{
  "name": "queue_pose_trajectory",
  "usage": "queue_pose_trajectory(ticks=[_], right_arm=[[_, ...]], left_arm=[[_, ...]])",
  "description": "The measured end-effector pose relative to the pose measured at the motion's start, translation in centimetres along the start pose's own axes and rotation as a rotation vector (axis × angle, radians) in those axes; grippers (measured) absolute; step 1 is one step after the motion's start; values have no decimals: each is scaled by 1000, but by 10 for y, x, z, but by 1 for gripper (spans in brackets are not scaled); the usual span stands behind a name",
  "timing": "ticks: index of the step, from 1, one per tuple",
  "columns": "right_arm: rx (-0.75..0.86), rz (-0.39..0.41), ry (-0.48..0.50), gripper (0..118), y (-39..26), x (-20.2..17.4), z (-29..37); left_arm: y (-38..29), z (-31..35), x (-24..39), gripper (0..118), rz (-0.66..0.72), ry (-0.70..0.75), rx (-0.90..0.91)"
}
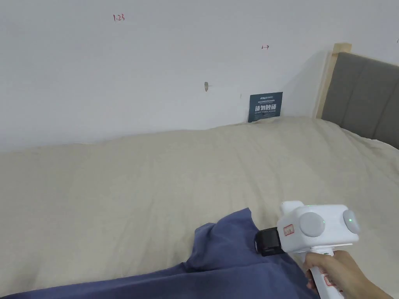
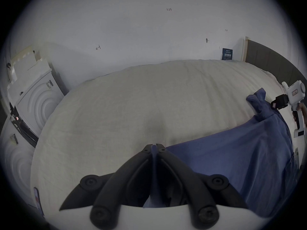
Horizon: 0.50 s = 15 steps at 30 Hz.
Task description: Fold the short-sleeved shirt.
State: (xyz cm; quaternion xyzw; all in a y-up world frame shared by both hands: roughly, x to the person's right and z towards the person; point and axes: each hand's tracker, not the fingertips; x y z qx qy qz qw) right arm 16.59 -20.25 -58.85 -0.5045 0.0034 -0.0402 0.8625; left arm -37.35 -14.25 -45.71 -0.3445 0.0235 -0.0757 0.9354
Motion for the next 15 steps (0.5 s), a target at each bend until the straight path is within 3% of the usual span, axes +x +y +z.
queue_pose_trajectory(ticks=[5,7,10,12,15], right_arm=[[9,66,-58,103,-12,-21,-8],[0,58,-34,82,-6,-17,-7],[22,109,-55,23,-6,-29,5],[14,146,-93,11,-6,-34,8],[12,92,-58,7,-5,-31,20]], left_arm=[[1,-2,2,1,-12,-9,-4],[2,-2,2,1,-22,-7,-6],[4,-1,-2,1,-8,-13,-2],[5,1,-2,1,2,-18,3],[7,6,-2,1,1,-12,6]])
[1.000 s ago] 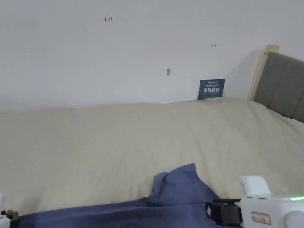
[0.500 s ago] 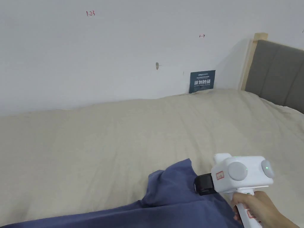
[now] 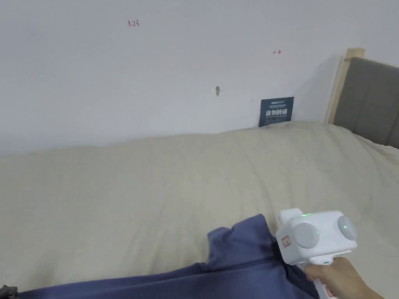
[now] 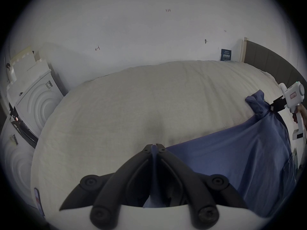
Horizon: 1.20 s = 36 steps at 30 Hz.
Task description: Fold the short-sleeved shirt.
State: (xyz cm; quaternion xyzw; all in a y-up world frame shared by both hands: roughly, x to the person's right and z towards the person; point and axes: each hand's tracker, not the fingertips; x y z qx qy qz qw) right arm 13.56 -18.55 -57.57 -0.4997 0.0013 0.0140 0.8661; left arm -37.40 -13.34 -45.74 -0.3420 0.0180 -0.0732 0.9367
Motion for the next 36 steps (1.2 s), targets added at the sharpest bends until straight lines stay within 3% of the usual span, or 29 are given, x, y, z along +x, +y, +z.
queue_pose_trajectory(ticks=[2,3,12,17,18,22,25,30,33,36], right_arm=[[35,-86,114,6,2,6,16],[61,-104,122,6,3,8,27],[238,-67,184,6,26,11,136],[377,-103,218,6,39,16,206],[416,-114,215,6,41,16,223],[575,-11,150,6,48,7,296],[675,-39,195,6,54,6,355],[827,-22,168,6,59,4,433],[876,-67,209,6,60,5,472],[936,-61,181,6,61,4,503]], left_arm=[[3,5,0,1,-10,5,-5],[5,9,0,1,-31,19,-1],[39,69,-14,1,-12,97,113],[72,126,-25,1,-8,107,203],[79,140,-29,1,-4,121,242],[106,197,-35,1,-14,166,340],[126,240,-39,1,-15,198,429],[153,310,-49,1,-6,286,581],[168,346,-53,1,-31,303,628],[180,373,-56,1,-53,314,669]])
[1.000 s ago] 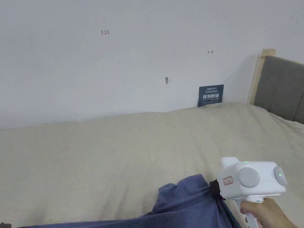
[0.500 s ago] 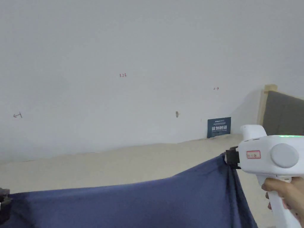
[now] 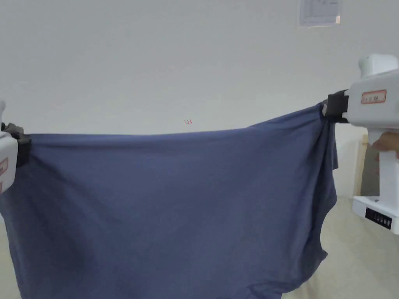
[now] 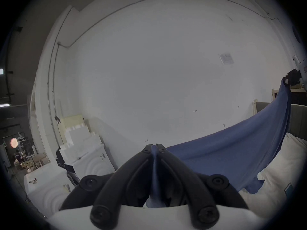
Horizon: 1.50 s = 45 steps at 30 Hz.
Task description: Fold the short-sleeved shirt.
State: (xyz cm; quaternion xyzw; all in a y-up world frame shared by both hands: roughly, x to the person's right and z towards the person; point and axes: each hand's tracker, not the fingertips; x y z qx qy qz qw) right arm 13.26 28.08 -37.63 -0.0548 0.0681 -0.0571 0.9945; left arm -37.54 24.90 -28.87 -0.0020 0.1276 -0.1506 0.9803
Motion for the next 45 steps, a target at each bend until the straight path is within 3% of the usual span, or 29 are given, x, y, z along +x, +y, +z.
queue_pose_trajectory(ticks=[14,21,28,37,40,45], right_arm=[[94,-28,26,6,63,-17,32],[97,-50,27,6,79,-12,18],[75,-13,18,6,72,-23,5],[49,-17,-10,6,70,-20,-51],[35,-55,-11,6,68,-21,-85],[17,-25,-34,6,73,-29,-126]], left_arm=[[53,17,-31,1,62,72,55],[49,-2,-35,1,93,50,-8],[37,-13,-33,1,115,48,-40],[38,-61,-25,1,85,39,-84],[36,-92,-18,1,119,43,-85],[40,-142,-4,1,82,77,-90]])
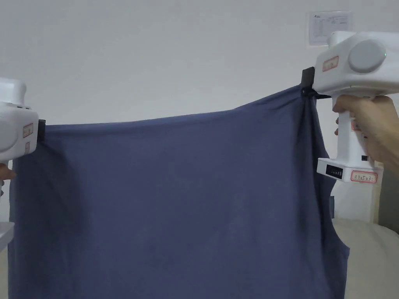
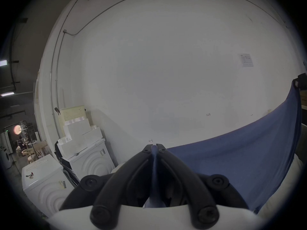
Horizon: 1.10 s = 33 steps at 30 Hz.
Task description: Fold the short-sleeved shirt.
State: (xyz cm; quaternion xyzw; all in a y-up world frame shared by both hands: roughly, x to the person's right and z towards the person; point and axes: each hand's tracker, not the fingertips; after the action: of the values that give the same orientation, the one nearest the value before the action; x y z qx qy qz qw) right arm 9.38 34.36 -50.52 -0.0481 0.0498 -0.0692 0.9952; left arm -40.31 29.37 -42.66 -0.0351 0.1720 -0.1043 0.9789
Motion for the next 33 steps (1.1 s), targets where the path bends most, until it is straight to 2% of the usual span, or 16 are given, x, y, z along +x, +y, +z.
queue_pose_trajectory(ticks=[2,4,7,9,12,14,15,17,21,26,29,33], right_arm=[[17,0,-11,6,6,-1,-12],[21,-11,-5,6,13,-1,-18],[32,-6,-21,6,19,-3,-24],[43,-45,5,6,22,-2,-26],[50,-3,-18,6,18,-10,-26],[46,-16,-15,6,11,-11,-27],[38,-24,1,6,10,1,-41],[12,-2,-4,6,0,1,-48],[-31,20,1,6,-34,8,-64],[-144,39,2,6,-92,17,-76],[-216,25,7,6,-133,27,-80],[-302,56,9,6,-196,35,-68]], left_arm=[[1,-8,7,1,-8,3,8],[3,-13,9,1,64,-18,38],[7,-30,18,1,38,-13,17],[10,-38,23,1,19,11,31],[6,-43,29,1,18,5,44],[1,-48,33,1,14,3,39],[-4,-50,35,1,7,4,31],[-14,-55,37,1,-9,9,12],[-44,-66,40,1,-17,-10,-7],[-97,-76,48,1,-6,-45,-114],[-138,-69,49,1,22,-72,-172],[-197,-47,54,1,22,-86,-252]])
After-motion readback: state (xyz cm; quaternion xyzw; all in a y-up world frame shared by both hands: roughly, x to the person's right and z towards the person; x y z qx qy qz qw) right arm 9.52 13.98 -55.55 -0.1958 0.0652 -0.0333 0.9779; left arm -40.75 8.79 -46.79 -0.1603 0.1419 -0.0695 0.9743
